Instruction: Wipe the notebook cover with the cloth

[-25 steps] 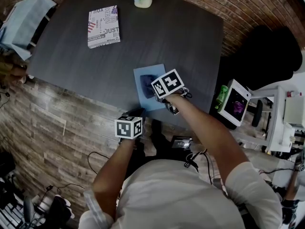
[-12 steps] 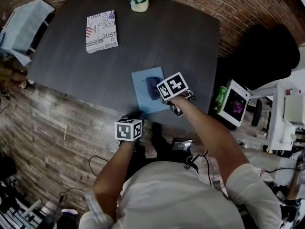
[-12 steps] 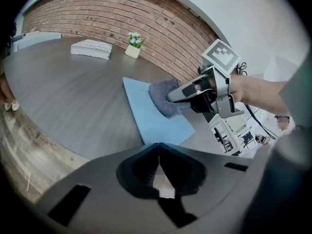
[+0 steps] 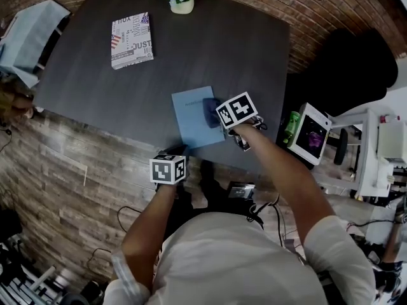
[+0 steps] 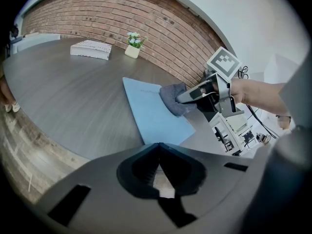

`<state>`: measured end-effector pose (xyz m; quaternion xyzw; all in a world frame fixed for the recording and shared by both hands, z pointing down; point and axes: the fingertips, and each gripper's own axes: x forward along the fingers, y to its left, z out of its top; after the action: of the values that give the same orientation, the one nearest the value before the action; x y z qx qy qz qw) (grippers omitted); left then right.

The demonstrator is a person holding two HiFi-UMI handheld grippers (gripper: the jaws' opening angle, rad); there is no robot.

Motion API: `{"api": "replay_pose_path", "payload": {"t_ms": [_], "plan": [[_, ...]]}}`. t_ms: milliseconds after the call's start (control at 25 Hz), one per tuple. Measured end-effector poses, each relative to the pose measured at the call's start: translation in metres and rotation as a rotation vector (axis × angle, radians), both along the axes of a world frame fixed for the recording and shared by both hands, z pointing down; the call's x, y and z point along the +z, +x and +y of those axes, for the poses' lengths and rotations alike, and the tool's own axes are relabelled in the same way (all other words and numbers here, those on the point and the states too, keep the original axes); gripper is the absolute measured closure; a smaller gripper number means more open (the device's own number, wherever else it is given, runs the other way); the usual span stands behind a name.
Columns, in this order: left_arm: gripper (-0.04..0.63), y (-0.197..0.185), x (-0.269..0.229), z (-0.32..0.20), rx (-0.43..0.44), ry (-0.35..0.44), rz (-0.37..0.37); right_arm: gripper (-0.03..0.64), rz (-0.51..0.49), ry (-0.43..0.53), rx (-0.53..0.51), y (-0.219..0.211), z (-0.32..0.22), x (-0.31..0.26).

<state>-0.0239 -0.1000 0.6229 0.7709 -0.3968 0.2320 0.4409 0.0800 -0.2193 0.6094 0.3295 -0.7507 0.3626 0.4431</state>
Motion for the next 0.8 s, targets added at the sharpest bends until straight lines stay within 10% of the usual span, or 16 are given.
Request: {"api": "replay_pose_path", "payload": {"t_ms": [800], "plan": [[0.583,-0.003,-0.004,0.006,0.016,0.012,-0.02,0.523,0.118,0.128,0.002,0.041,-0.008,-0.034]]}}
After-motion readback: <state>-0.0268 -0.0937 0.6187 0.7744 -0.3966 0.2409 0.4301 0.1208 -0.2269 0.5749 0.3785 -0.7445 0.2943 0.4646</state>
